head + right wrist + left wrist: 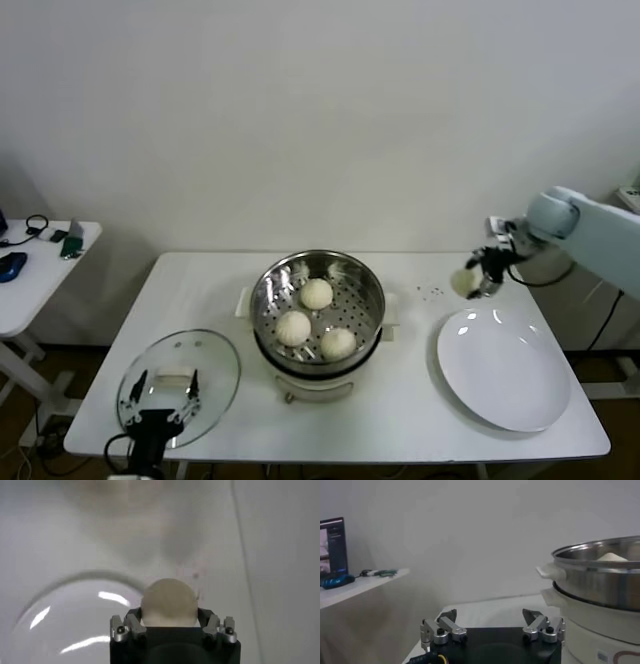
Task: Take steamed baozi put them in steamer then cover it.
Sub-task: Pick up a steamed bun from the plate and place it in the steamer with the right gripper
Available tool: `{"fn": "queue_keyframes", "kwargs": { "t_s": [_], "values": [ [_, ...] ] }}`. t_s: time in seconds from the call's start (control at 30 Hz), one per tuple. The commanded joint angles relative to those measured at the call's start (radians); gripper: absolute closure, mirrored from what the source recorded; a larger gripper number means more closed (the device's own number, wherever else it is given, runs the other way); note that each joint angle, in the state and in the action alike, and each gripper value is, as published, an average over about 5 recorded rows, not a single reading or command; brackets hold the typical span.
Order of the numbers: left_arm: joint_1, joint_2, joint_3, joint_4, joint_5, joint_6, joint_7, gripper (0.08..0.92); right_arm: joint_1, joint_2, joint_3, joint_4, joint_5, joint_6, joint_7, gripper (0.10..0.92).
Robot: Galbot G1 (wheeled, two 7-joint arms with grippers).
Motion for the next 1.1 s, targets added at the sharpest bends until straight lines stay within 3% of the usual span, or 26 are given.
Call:
{"fn": "queue_keyframes", "kwargs": {
  "t_s": [0.03,0.43,1.1],
  "values": [
    [0.0,0.004,0.031,-0.006,0.003,-0.004,0.001,0.177,0.362,0.238,-0.321,0.109,0.439,-0.09,0.088,0.313],
    [0.012,0.017,0.05,-0.015,0.006,-0.012,0.006,0.177,0.366,0.467,-0.385,0.179,0.537,-0.135,0.155,0.313],
    [-0.009,0.015,0.04,-0.012,-0.009,-0.007,0.006,0.177,0.215,0.564,-0.448,0.156,0.392,-0.141,0.162,0.313]
  ]
}}
